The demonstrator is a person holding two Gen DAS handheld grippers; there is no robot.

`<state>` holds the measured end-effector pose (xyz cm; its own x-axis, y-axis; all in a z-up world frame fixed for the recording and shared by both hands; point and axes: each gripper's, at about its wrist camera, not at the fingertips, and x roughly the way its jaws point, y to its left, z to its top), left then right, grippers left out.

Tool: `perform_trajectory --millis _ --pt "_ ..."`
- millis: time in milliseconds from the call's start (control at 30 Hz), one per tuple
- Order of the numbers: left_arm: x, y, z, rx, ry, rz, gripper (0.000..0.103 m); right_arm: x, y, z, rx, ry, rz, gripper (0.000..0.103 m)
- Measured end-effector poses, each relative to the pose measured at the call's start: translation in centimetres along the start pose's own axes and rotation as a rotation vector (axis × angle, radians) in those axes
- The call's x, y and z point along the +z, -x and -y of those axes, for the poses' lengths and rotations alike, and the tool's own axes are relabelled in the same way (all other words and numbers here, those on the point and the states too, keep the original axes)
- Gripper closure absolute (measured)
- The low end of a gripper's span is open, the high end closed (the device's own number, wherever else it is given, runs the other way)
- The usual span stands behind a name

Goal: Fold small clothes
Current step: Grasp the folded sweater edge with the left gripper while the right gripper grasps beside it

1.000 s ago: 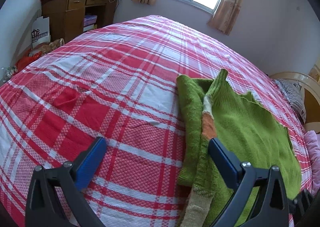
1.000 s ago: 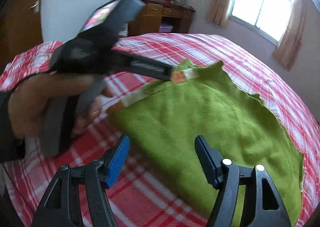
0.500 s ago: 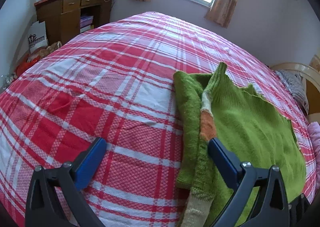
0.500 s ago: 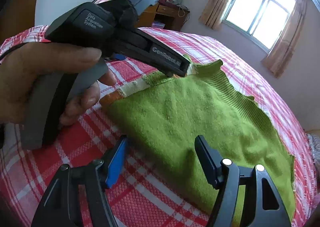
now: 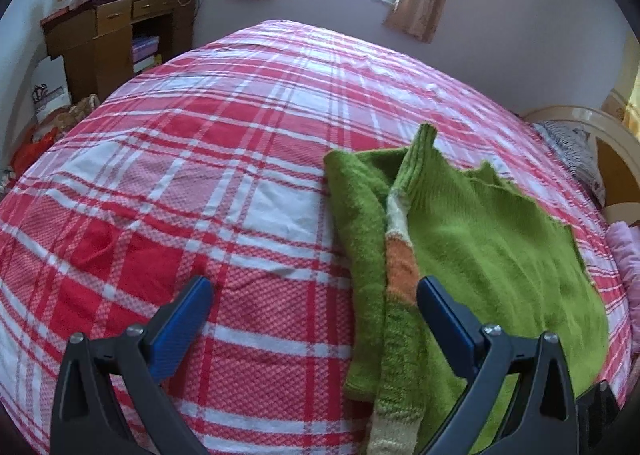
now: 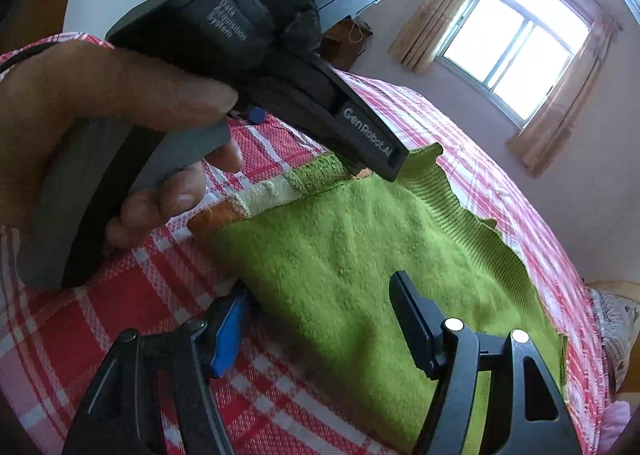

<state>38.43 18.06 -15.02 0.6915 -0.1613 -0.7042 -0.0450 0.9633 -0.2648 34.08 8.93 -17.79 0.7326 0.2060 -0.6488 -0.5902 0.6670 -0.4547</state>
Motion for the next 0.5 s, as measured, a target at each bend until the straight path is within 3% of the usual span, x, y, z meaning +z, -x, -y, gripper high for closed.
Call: perform_trajectory --millis 267,367,500 --pt "1.7 -0.8 -0.2 -0.148 0.017 -0.014 0.005 0.2 0.1 -1.3 -0.075 0.060 0.023 0.035" --pt "2.4 -1.6 1.0 -0.140 -0.043 -0.032 0.011 0.2 0.1 -1.1 -0.061 0.046 0.022 0.036" --pt "3.3 -3.1 2.6 -0.116 -0.111 -0.080 0.027 0.1 0.1 -1.3 -0.075 0.062 0.032 0.042"
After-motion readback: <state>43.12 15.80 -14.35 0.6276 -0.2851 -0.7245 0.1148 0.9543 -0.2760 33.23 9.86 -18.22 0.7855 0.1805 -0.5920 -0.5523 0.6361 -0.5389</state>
